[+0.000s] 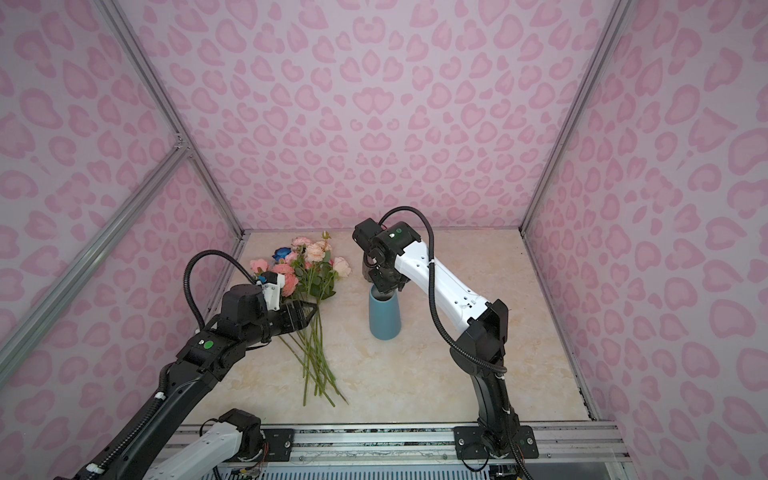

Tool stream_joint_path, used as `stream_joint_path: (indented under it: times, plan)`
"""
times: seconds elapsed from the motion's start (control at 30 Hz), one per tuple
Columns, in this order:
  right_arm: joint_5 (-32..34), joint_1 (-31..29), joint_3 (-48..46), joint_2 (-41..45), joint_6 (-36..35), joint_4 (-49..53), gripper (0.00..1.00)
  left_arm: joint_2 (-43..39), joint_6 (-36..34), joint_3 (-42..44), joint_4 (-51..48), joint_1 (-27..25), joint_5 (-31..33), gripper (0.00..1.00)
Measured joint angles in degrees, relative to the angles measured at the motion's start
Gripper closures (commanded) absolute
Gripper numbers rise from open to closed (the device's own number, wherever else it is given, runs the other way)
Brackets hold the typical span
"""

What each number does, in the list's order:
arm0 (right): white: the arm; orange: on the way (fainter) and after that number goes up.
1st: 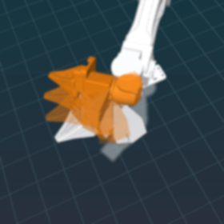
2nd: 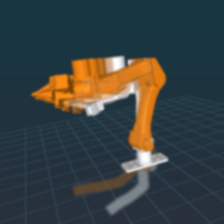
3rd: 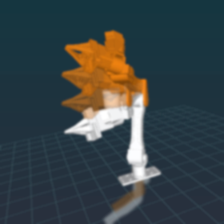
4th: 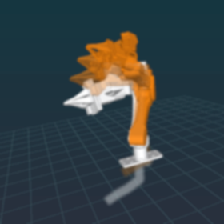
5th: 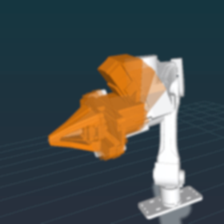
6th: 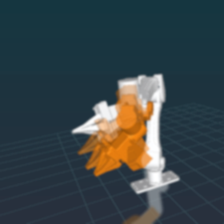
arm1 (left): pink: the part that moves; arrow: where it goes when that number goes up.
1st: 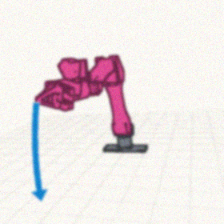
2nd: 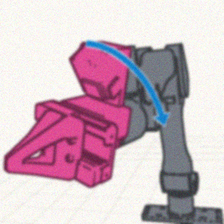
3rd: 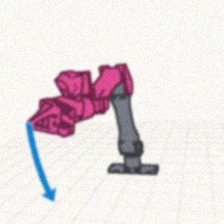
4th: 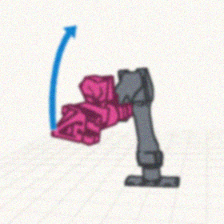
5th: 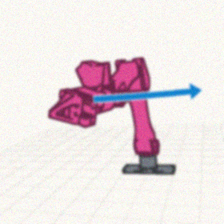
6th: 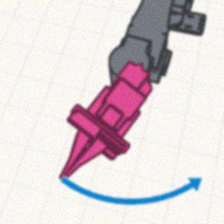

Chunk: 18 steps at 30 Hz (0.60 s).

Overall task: Arrange the flowers into the vase
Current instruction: 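Release the cup and lift the right gripper while the left reaches into stems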

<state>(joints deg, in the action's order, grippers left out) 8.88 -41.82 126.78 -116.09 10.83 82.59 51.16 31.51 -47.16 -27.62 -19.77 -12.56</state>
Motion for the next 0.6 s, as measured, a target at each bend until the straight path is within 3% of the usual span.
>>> stream_joint_path:
  times: [0.23, 0.47, 0.53, 0.6]
  plan:
    - [-1.0, 0.4, 0.8, 5.5, -0.5, -0.6, 0.59, 3.8, 0.8, -2.7, -0.2, 0.0, 5.3, 0.34]
    - [-1.9, 0.6, 0.9, 12.7, -0.4, -6.1, 0.61, 14.6, 1.7, -6.8, -2.0, 0.0, 10.6, 0.39]
    - [-1.9, 0.8, -3.3, 17.2, 0.2, -10.6, 0.58, 18.0, 1.1, -8.4, -2.4, 0.0, 12.5, 0.39]
    - [-1.7, 1.7, -13.7, 24.3, 0.8, -18.1, 0.51, 21.4, 0.2, -9.8, -2.7, 0.0, 14.5, 0.40]
